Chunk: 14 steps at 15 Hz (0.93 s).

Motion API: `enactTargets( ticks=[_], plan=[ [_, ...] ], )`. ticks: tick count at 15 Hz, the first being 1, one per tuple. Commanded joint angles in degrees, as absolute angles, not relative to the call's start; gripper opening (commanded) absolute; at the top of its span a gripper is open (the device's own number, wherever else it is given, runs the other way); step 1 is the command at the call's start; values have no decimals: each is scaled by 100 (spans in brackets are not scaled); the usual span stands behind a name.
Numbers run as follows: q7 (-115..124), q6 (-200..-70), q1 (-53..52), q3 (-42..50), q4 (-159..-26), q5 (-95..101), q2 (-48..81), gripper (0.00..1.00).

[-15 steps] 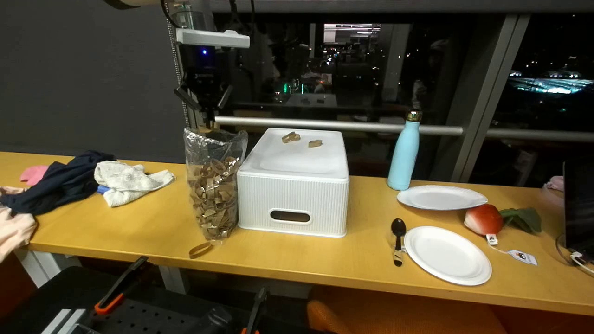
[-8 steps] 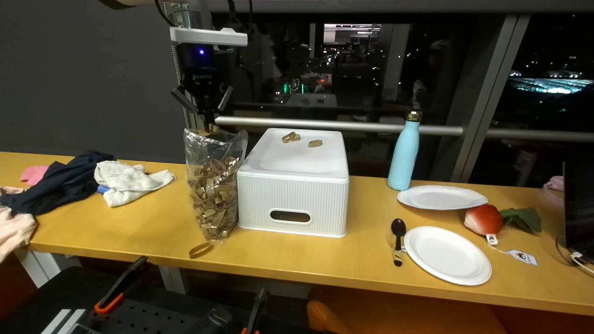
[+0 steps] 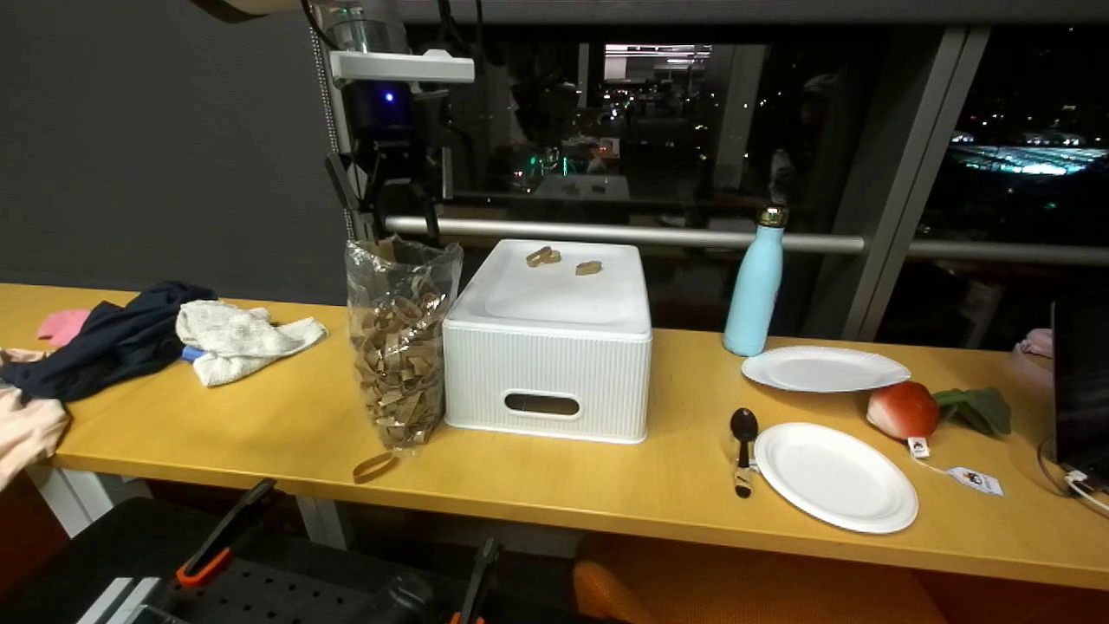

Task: Put the rubber bands inside the packet

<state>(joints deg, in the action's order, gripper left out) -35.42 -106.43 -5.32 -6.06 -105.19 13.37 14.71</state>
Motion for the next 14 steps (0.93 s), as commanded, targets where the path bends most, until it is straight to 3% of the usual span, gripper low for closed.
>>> enactTargets(
  ticks=[1,14],
  plan=[
    [-3532,-10650,-399,-534,-10413,1532,1419,99],
    [-3476,-11568,156,33,-9390,2275,2106,100]
  ],
)
